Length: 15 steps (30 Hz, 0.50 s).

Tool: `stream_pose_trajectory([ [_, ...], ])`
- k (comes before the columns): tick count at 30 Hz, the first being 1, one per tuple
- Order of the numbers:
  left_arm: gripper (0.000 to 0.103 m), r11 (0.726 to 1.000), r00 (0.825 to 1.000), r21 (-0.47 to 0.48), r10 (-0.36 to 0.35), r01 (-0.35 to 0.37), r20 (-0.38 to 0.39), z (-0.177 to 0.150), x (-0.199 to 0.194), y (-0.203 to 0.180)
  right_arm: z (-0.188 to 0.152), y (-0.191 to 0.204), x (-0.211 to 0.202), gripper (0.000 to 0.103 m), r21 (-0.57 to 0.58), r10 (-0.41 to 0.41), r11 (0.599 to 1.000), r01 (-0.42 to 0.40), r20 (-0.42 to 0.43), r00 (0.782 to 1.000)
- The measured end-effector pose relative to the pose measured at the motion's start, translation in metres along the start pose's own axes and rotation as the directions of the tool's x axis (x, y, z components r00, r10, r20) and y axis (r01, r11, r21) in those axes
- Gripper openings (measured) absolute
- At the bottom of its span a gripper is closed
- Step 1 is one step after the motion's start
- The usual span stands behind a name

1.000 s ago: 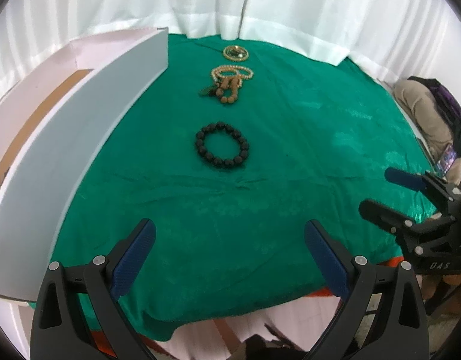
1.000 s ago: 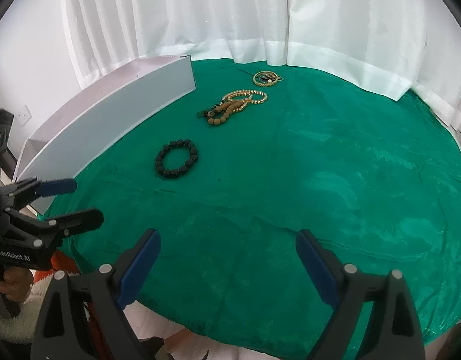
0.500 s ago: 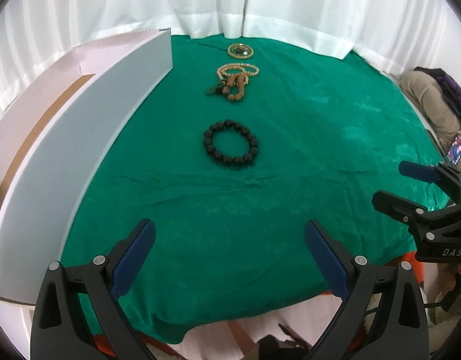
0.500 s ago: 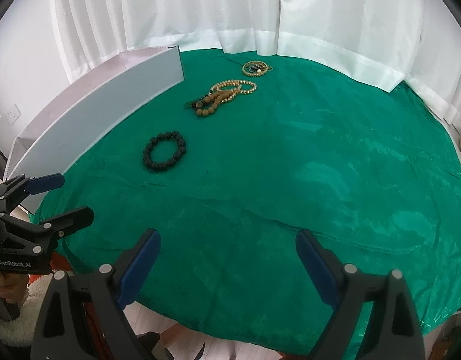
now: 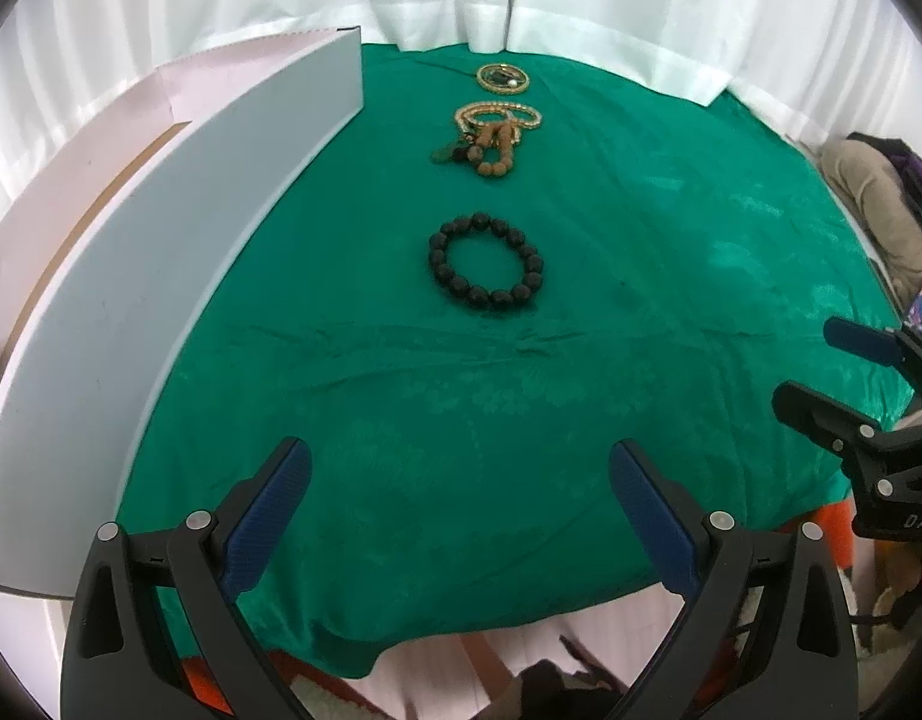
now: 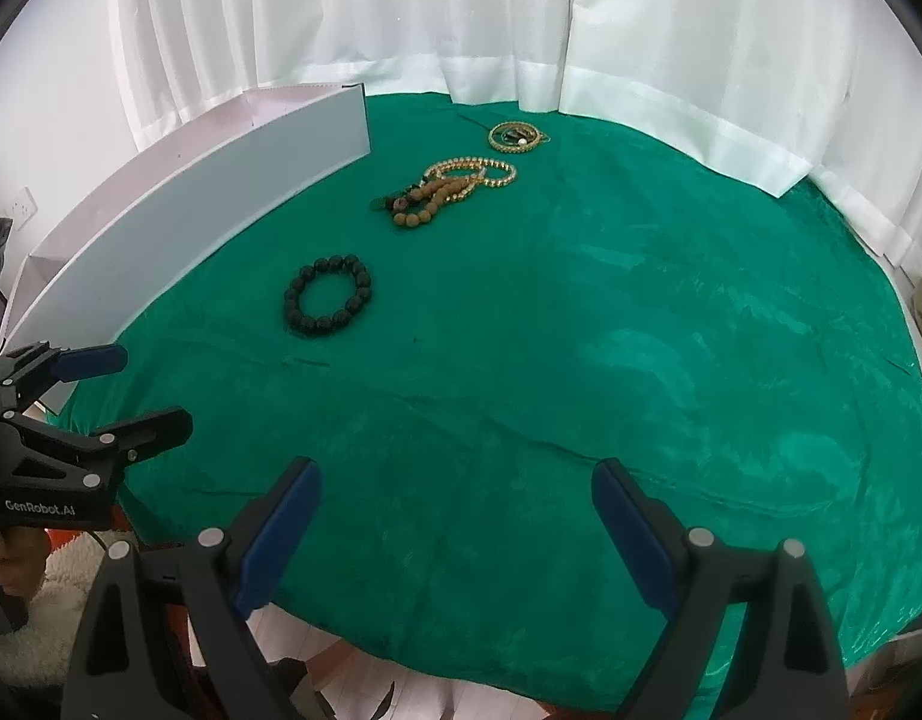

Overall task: Organize jewelry
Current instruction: 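Withdraw both tools from the box toward the remaining jewelry, then lower the left tool onto the black bead bracelet and close on it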

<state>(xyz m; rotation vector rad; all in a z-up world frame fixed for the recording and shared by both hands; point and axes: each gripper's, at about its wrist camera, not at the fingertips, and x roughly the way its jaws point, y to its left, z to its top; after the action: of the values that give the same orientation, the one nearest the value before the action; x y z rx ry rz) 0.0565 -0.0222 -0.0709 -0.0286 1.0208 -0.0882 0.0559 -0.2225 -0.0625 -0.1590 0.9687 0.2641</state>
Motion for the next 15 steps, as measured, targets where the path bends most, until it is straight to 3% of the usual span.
stream_pose_trajectory([
  [10, 0.100, 0.998, 0.998, -0.037, 0.050, -0.049, 0.023, 0.017, -0.003, 0.029, -0.001, -0.021, -0.008, 0.093, 0.060, -0.020, 0.998, 0.018, 0.028, 0.999],
  [15, 0.099, 0.998, 1.000, -0.053, -0.017, 0.017, 0.001, 0.042, 0.010, 0.039, -0.006, -0.035, -0.001, 0.093, 0.112, -0.020, 0.993, 0.020, -0.007, 1.000],
])
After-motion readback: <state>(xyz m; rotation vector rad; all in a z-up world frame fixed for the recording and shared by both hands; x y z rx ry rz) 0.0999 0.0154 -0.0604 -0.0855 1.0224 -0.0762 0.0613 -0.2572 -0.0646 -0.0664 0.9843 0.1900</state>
